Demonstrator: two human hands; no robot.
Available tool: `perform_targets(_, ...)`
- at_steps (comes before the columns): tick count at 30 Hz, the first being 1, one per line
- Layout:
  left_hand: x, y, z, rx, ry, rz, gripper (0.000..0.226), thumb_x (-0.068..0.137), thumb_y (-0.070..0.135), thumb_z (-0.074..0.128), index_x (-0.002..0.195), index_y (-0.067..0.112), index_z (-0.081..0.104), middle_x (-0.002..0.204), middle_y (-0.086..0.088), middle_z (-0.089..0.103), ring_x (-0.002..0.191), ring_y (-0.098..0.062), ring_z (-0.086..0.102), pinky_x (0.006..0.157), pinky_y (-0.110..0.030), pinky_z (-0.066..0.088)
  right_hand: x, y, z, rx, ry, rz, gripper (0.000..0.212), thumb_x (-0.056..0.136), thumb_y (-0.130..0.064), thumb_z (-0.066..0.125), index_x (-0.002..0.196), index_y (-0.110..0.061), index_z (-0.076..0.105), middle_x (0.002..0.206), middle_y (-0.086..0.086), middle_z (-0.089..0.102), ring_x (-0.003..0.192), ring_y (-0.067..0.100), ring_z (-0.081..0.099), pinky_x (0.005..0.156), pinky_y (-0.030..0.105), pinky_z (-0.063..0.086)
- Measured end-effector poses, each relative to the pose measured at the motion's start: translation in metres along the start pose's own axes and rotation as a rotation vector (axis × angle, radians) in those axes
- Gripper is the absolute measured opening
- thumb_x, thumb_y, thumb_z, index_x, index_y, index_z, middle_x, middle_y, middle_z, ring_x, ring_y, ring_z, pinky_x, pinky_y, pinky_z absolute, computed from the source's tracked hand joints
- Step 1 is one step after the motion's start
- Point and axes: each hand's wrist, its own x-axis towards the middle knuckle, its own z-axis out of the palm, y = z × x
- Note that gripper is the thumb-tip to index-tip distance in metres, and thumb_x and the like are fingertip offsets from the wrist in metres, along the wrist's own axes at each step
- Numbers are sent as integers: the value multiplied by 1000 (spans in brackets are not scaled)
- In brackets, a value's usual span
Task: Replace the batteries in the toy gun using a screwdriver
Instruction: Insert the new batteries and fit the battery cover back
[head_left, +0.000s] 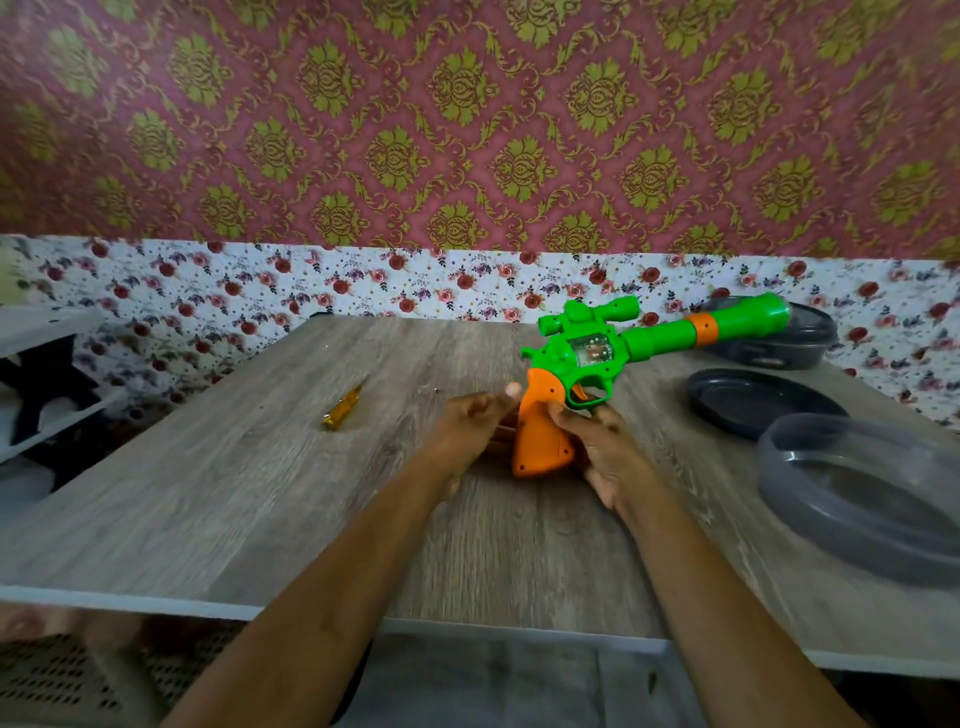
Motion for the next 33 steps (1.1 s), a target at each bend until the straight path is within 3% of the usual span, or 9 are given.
perform_targets(2,10,-6,-13,90,180,60,24,91,32,59,85,10,66,80,-7,67,69,-15,64,71,-31,53,2,3,-1,-33,16,-10,33,83,0,59,115,-10,55,92,-1,68,77,6,66,83,35,52)
perform_targets(4,24,-14,-31,375,320,137,15,90,23,62,89,9,68,88,-9,69,80,-19,65,79,-31,49,2,5,0,-62,25,-8,40,82,-2,62,120,-9,53,96,0,66,79,6,65,85,36,50)
perform_targets(7,43,-19,-51,758,387,169,17,89,12,59,102,8,68,107,-7,69,99,-21,62,81,-25,44,5,7,-1,-73,38,3,42,81,-2,63,122,-5,54,97,1,65,86,12,61,85,35,49)
perform_targets(10,64,-18,-57,911,409,104,22,90,16,57,110,8,65,113,-13,65,103,-26,60,83,-32,47,8,8,-2,-58,56,-7,41,81,0,63,121,-3,55,91,-1,67,83,11,62,88,36,48)
perform_targets(14,82,-17,-56,962,410,51,17,92,19,58,99,7,66,109,-12,65,99,-24,59,78,-29,44,13,11,-4,6,66,6,34,81,2,63,113,-9,58,70,-12,71,70,2,64,84,36,51)
perform_targets(21,92,-15,-52,1060,428,24,19,93,7,51,100,3,68,103,-17,67,96,-30,62,81,-36,49,14,7,-5,114,90,63,22,81,3,62,95,-13,61,77,-6,69,81,11,60,91,41,47)
perform_targets(27,85,6,-41,1333,292,29,19,92,6,53,107,0,62,109,-19,63,102,-31,60,83,-37,49,12,5,-4,131,124,73,42,81,3,62,122,-3,54,105,9,63,88,17,59,99,47,44)
perform_targets(30,74,9,-37,1251,276,26,18,90,11,58,102,0,65,105,-18,65,97,-30,62,77,-34,49,12,7,-4,126,116,64,31,80,3,63,109,-6,61,81,-3,70,82,13,61,93,44,47)
perform_targets(33,56,5,-29,964,278,69,12,83,13,66,83,4,73,85,-10,70,73,-19,62,64,-27,48,12,8,-4,99,91,46,24,81,4,61,96,-14,62,67,-11,71,73,6,65,81,35,52)
